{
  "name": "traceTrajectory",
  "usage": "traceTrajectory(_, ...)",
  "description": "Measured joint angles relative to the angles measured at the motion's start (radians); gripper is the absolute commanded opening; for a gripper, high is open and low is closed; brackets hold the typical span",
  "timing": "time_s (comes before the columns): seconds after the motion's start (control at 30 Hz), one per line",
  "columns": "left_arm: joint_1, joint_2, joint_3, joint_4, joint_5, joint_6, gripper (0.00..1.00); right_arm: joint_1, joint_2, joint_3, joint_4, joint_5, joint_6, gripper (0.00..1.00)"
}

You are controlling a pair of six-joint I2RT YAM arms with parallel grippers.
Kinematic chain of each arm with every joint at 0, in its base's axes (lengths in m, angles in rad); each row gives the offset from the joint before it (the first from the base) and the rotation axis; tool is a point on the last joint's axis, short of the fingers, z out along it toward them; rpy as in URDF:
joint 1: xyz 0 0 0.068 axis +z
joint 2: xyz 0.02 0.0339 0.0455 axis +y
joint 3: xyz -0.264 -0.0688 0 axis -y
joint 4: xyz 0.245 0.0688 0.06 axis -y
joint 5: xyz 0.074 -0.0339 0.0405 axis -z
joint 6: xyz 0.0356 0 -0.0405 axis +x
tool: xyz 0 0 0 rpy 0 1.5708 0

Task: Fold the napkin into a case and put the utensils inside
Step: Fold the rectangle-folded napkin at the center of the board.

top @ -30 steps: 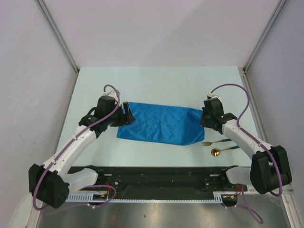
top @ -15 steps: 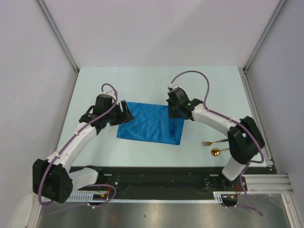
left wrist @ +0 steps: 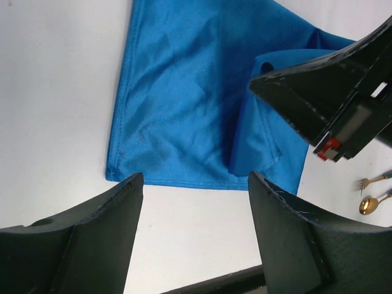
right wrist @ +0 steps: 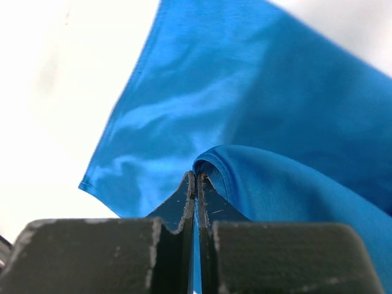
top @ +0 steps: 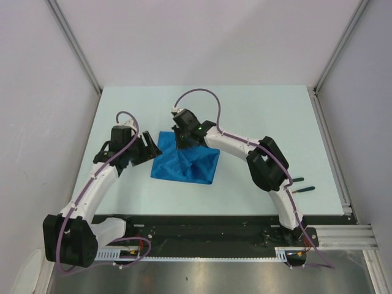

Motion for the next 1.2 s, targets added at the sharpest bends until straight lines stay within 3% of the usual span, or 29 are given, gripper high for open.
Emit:
traceTrajectory(0.4,0.077,0.029,-0.050,0.007,0.055,-0.001,0.71,0.012,0.116,0.126,-0.006,-0.108,0.003,0.00)
traceTrajectory(1.2,0.123,-0.005,-0.066,0.005,0.065,-0.001,0.71,0.017,0.298,0.328,-0.020,-0.224,0.004,0.00)
